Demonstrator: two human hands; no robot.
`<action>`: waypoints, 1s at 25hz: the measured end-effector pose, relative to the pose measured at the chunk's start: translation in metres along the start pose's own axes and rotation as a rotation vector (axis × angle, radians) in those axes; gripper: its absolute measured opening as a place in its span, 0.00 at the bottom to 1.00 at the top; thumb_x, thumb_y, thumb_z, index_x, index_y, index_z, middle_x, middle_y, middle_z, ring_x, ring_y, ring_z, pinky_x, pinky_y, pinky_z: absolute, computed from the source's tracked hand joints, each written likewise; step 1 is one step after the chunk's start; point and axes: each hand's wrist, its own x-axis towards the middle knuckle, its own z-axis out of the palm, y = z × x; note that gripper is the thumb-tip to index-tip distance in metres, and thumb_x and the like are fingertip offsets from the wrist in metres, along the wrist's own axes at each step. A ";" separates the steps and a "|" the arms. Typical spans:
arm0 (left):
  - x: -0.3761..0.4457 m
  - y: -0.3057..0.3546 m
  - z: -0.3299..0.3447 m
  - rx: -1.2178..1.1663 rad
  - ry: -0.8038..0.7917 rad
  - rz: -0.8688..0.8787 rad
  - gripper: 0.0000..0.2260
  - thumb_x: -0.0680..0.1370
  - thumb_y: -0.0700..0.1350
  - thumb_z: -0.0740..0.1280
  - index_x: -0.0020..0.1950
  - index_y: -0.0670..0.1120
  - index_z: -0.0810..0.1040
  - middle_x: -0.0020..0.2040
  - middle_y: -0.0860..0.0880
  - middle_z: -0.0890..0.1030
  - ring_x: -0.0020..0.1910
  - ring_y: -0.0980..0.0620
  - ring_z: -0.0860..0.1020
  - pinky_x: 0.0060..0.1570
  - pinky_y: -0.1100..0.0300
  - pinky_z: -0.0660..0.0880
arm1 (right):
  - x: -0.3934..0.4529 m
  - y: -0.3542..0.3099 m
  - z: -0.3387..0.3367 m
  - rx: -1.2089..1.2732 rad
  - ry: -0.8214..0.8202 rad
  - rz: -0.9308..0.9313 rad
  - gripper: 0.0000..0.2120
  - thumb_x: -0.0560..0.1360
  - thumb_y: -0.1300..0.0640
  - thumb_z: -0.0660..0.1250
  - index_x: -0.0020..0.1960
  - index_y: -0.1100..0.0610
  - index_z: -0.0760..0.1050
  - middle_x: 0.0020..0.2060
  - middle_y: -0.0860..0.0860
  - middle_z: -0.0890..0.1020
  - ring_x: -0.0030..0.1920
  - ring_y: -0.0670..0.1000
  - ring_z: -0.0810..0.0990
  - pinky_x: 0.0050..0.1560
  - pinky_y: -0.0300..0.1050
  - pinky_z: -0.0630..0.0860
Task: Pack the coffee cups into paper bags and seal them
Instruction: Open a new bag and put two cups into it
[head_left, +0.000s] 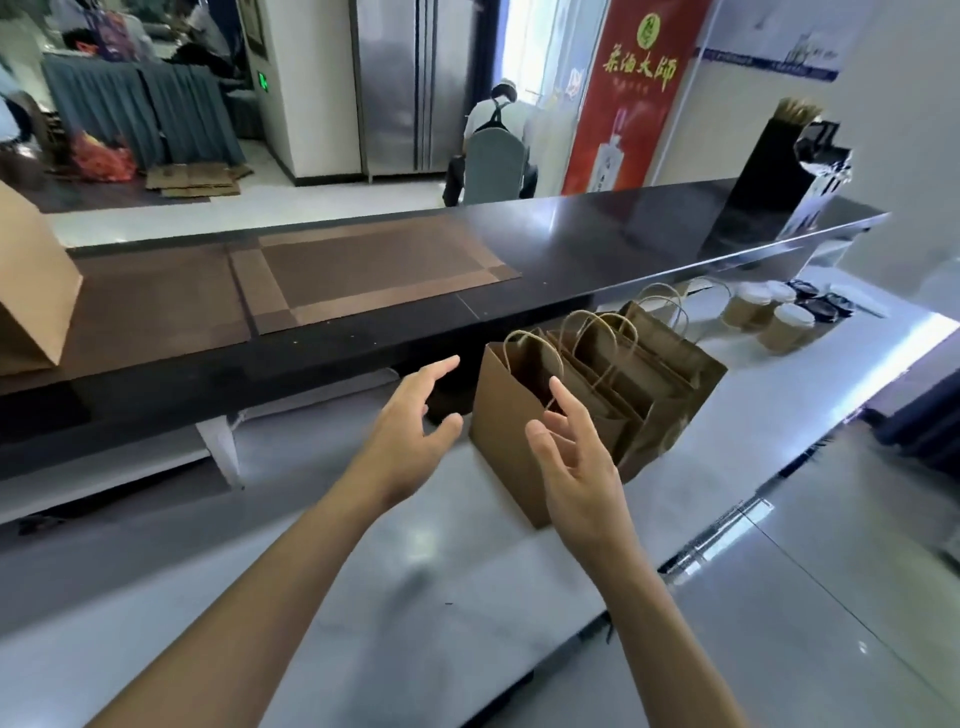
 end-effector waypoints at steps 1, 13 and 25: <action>0.007 0.001 0.006 0.006 0.006 -0.005 0.27 0.82 0.42 0.65 0.79 0.59 0.63 0.78 0.58 0.65 0.71 0.63 0.63 0.73 0.59 0.64 | -0.001 0.006 -0.007 -0.003 -0.001 -0.003 0.27 0.80 0.40 0.61 0.77 0.32 0.59 0.70 0.45 0.74 0.68 0.44 0.74 0.68 0.47 0.75; 0.069 -0.038 0.045 -0.032 -0.100 -0.135 0.37 0.81 0.41 0.68 0.81 0.63 0.52 0.82 0.52 0.59 0.79 0.50 0.61 0.76 0.47 0.64 | -0.002 0.068 -0.015 -0.002 0.195 0.177 0.31 0.81 0.47 0.66 0.80 0.36 0.55 0.67 0.46 0.73 0.64 0.45 0.76 0.62 0.43 0.78; 0.134 -0.093 0.073 -0.149 -0.269 -0.219 0.37 0.80 0.40 0.71 0.83 0.54 0.56 0.79 0.48 0.66 0.78 0.51 0.64 0.61 0.72 0.65 | 0.010 0.120 0.019 -0.026 0.118 0.489 0.42 0.76 0.36 0.69 0.81 0.38 0.49 0.79 0.44 0.62 0.77 0.48 0.65 0.75 0.52 0.68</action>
